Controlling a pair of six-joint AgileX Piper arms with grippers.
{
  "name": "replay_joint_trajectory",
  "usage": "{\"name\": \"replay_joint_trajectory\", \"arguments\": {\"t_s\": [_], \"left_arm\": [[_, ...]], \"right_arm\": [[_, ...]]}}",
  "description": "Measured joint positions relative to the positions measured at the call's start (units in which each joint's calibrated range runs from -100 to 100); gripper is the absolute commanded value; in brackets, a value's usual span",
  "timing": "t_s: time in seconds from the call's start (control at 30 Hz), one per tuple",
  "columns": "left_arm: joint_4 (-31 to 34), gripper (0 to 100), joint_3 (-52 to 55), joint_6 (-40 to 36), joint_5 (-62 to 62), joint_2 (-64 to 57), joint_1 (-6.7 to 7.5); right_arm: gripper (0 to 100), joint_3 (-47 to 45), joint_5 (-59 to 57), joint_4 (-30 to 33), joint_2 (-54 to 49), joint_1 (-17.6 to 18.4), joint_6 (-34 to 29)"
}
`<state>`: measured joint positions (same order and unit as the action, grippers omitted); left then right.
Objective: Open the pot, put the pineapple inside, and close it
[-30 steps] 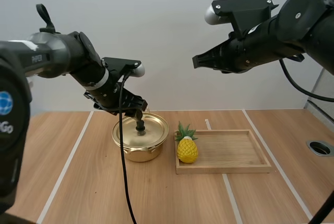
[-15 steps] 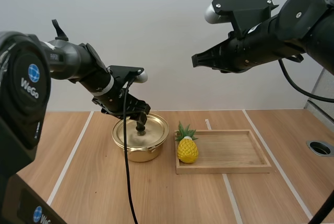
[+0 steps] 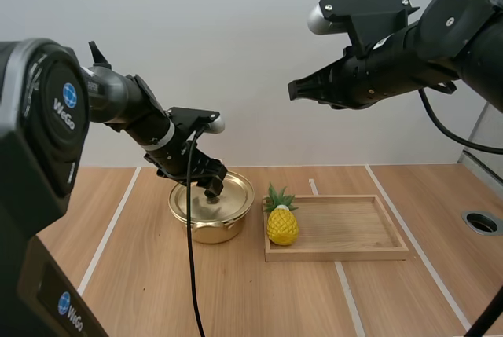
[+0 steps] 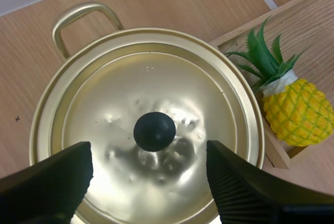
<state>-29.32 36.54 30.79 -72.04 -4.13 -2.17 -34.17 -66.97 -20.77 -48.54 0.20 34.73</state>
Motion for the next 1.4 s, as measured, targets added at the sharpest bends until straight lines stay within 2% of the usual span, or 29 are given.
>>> {"name": "replay_joint_trajectory", "arguments": {"t_s": [0.53,1.4], "left_arm": [[-5.0,100,0.0,5.5,0.4,2.8,0.0],[-5.8,100,0.0,6.8,3.6,4.9,0.0]], "right_arm": [[0,0.0,-2.1,-0.7,0.0,0.0,0.0],[0,0.0,-4.1,-1.0,0.0,0.0,0.0]]}}
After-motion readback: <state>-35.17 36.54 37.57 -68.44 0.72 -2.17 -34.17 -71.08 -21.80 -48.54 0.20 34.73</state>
